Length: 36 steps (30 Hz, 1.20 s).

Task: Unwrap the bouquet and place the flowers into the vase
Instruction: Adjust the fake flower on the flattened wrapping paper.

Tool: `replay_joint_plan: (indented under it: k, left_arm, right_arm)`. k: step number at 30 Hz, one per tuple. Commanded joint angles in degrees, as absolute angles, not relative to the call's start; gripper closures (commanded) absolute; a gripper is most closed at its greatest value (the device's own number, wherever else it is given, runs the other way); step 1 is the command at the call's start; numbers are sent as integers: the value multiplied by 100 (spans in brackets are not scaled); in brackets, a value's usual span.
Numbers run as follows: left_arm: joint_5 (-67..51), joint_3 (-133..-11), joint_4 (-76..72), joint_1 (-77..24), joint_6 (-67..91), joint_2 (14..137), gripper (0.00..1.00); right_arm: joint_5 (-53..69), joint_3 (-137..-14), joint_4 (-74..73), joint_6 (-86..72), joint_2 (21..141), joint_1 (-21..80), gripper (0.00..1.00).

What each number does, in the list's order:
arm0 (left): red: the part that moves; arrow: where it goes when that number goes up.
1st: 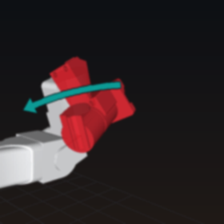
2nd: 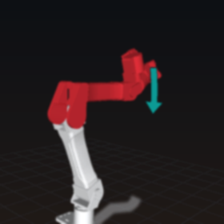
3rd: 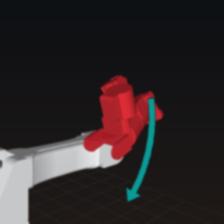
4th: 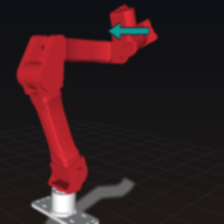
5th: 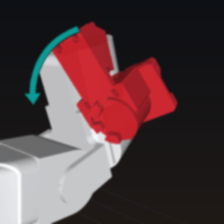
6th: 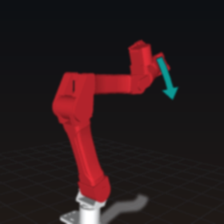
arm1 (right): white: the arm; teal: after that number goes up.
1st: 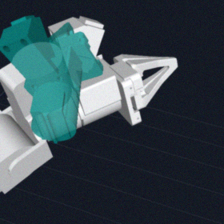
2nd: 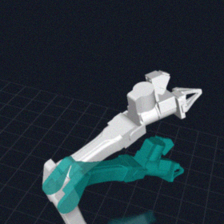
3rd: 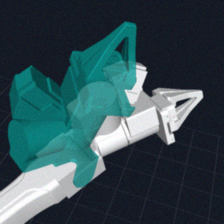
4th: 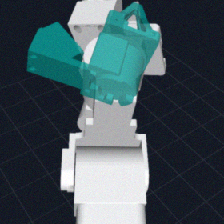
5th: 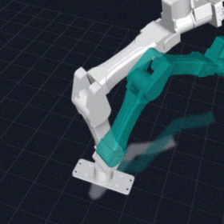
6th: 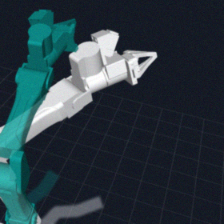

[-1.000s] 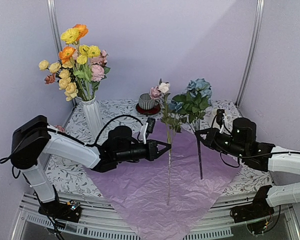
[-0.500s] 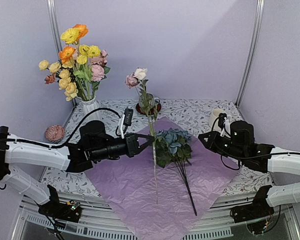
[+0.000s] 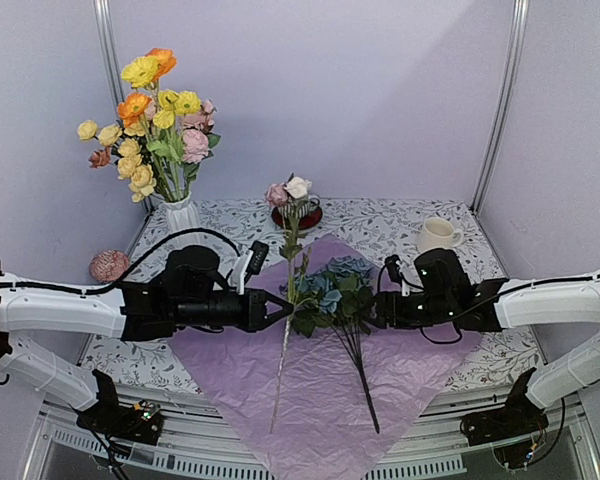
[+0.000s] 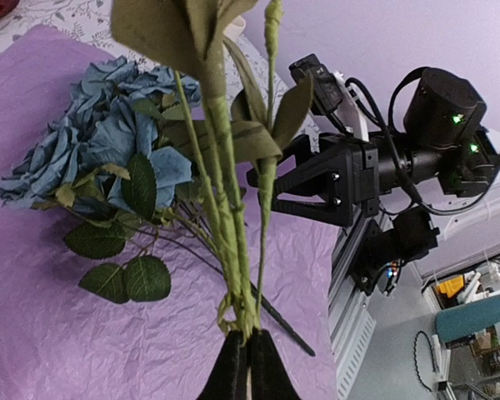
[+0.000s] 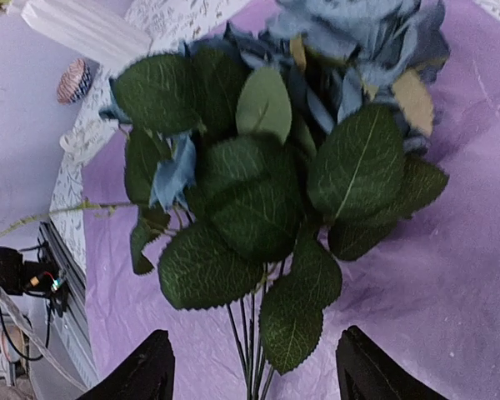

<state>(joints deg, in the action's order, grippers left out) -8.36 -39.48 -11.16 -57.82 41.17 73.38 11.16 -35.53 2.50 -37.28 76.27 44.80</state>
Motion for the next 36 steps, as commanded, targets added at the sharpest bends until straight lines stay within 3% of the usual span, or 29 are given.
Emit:
replay_joint_plan:
  k: [1, 7, 14, 20, 25, 30, 36]
  left_arm:
    - [-1164, -3864, -661, -5721, 4151, 7260, 95]
    - [-1548, -3708, -721, -5746, 4275, 7381, 95]
    - [-1836, -3739, -783, -5837, 4303, 7334, 95]
    - [-2056, -3923, -571, -5912, 4300, 6915, 95]
    - [-1816, -4084, 553, -5912, 4292, 6289, 95]
    - [-1731, -4137, 1437, -5910, 4280, 5723, 95]
    - [-1113, -4327, 2004, -5903, 4190, 4991, 95]
  right_arm:
    - [1288, -3652, -203, -3431, 7827, 4899, 30]
    - [1195, -3458, -75, -3732, 8144, 5387, 30]
    - [911, -3688, 346, -3910, 9012, 5542, 37]
    - [665, -3979, 479, -3994, 9481, 5579, 51]
    - [-40, -3970, 373, -4258, 9344, 5580, 78]
    - [-760, -4179, 310, -4545, 9187, 5557, 85]
    - [-1006, -4556, 488, -4709, 9254, 5539, 85]
